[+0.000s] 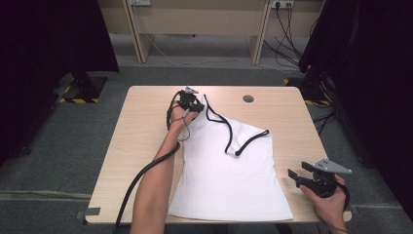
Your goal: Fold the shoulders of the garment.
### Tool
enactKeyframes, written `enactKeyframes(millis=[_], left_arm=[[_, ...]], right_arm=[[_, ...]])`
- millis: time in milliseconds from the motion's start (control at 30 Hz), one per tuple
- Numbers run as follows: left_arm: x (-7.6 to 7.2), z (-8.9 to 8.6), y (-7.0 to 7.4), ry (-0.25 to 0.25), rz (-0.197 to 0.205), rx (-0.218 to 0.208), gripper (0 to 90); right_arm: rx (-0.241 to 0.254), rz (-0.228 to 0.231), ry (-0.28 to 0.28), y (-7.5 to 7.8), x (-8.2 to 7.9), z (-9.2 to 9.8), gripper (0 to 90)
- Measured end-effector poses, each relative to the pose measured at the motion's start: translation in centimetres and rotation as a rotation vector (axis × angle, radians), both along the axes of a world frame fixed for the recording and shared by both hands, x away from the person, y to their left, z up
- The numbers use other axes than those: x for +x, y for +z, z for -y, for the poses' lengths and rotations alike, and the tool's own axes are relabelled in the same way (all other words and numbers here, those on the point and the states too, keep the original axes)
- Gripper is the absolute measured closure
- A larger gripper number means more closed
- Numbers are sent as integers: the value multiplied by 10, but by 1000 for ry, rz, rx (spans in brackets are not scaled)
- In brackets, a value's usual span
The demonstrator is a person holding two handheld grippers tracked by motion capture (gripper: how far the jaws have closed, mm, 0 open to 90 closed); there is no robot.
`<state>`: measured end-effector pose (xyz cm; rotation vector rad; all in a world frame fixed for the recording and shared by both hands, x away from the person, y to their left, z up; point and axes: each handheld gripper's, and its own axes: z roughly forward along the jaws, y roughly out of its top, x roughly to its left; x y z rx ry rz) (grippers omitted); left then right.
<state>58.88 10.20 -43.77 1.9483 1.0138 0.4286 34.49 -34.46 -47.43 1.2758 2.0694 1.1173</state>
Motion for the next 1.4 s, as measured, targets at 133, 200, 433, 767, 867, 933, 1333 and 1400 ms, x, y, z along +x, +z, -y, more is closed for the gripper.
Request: enactKeyframes(millis=[133, 200, 433, 767, 867, 933, 1333, 1400], left_arm=[[-22, 2, 3, -21, 48, -3, 858], [-32, 3, 3, -21, 71, -3, 858], [-84, 8, -9, -57, 112, -7, 856], [-127, -2, -10, -77, 106, 1, 530], [-108, -5, 4, -40, 132, 34, 488], [-88, 4, 10, -76, 122, 99, 467], [-31, 47, -3, -289, 58, 325, 531], [-24, 50, -9, -314, 38, 360, 575]], right_arm=[[3, -3, 0, 0, 0, 0, 330], [-1, -1, 2, 0, 0, 0, 331], [-8, 1, 6, 0, 0, -1, 330], [-18, -1, 18, 0, 1, -2, 322], [-19, 2, 19, 0, 1, -3, 319], [-19, 2, 19, 0, 1, -3, 319], [-13, 8, 20, 0, 0, -2, 316], [-13, 8, 20, 0, 0, -2, 316]])
